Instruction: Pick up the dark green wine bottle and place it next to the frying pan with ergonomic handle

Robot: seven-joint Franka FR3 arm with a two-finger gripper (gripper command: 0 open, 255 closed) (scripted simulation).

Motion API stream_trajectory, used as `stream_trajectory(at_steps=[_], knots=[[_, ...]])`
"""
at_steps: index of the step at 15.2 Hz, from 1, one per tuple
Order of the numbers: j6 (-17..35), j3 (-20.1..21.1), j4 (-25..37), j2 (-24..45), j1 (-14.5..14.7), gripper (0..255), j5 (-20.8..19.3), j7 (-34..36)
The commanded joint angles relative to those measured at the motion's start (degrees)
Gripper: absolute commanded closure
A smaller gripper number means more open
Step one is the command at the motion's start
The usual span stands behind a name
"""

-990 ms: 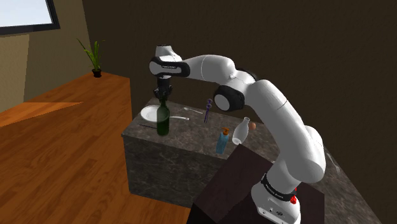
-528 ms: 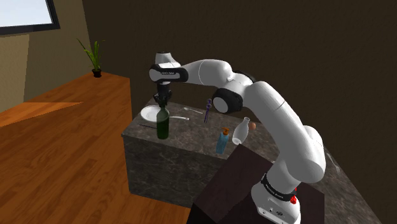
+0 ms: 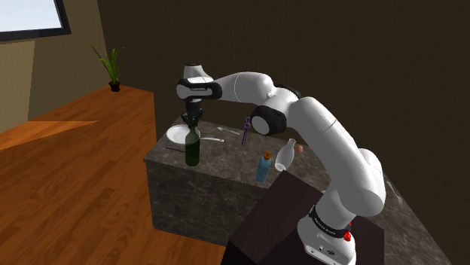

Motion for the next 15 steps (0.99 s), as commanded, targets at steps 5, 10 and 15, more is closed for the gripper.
stream_trajectory(at_steps=[5,10,15], knots=[[-0.1,0.0,0.2,0.1,0.0,0,0.0,0.0],[-4.4,-0.3,2.6,-1.8,-0.1,0,-0.4,0.3],[-5.6,-0.3,3.7,-2.1,-0.2,0,-0.5,0.4]])
